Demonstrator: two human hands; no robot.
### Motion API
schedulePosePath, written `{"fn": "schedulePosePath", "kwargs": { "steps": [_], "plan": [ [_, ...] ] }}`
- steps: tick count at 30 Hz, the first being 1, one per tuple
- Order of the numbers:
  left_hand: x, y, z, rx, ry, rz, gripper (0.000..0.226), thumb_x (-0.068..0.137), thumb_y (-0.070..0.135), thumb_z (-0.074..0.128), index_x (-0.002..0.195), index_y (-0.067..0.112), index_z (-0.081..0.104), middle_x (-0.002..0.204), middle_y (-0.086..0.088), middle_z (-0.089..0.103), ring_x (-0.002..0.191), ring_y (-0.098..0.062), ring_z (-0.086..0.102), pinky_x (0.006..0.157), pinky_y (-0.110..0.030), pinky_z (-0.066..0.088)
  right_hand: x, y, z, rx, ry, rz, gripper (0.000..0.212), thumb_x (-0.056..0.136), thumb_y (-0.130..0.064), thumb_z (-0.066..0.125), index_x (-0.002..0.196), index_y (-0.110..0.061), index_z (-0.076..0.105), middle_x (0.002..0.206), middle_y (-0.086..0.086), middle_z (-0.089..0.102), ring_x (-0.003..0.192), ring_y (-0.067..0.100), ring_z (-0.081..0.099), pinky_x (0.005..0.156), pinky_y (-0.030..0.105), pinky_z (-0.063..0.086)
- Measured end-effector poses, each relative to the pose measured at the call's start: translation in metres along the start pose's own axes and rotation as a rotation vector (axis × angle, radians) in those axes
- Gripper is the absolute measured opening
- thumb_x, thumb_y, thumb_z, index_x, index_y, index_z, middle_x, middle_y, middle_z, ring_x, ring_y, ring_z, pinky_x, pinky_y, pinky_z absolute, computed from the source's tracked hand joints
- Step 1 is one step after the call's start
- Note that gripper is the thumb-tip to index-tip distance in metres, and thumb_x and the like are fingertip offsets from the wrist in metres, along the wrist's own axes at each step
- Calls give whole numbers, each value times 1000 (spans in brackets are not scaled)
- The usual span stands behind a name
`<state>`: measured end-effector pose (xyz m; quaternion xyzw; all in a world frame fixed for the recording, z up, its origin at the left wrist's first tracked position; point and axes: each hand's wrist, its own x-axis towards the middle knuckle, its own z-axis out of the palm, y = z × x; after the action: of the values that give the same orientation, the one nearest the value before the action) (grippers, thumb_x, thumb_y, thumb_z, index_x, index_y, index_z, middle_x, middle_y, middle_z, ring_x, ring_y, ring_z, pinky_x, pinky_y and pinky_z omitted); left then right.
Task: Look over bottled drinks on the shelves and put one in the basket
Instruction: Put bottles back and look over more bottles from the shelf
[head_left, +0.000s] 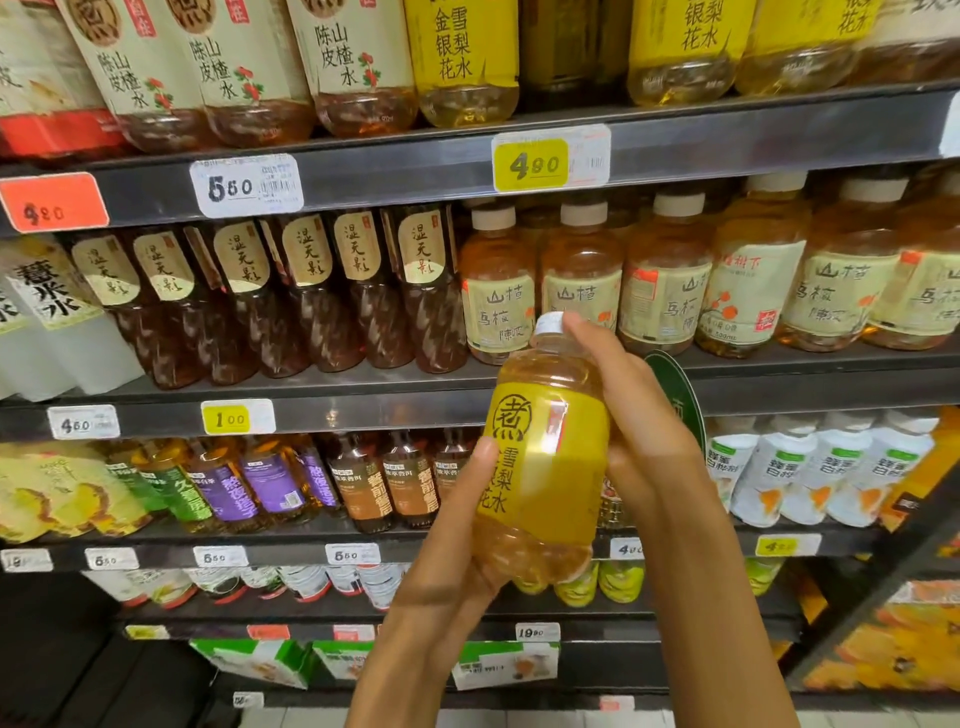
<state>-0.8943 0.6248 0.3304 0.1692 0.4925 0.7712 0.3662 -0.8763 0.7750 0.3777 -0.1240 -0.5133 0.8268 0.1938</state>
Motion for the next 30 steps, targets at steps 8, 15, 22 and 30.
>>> {"fn": "schedulePosePath", "kwargs": {
  "steps": [8,15,22,30],
  "plan": [
    [-4,5,1,-155,-105,-188,82,71,67,65,119,1,65,105,-31,68,83,-39,71,65,-42,58,4,7,0,333,-31,145,47,75,-33,66,110,-4,67,110,20,69,102,32,67,89,42,55],
    [-4,7,-2,-78,-223,-189,86,63,73,61,108,0,70,89,-27,70,73,-35,70,70,-46,59,8,4,-1,332,6,248,28,93,-32,57,95,-7,69,78,14,73,66,24,72,55,33,59],
    [-2,3,10,-173,-187,-249,82,55,67,58,97,-2,75,86,-28,71,70,-35,71,62,-43,60,7,6,-8,271,67,322,29,92,-34,58,93,-10,76,89,16,74,78,28,72,65,37,60],
    [1,3,5,-309,-173,-297,83,59,69,70,98,-5,74,90,-31,70,76,-39,72,64,-43,59,2,11,-7,248,37,350,47,93,-33,56,55,-14,76,59,7,70,50,17,69,42,27,54]
  ]
}}
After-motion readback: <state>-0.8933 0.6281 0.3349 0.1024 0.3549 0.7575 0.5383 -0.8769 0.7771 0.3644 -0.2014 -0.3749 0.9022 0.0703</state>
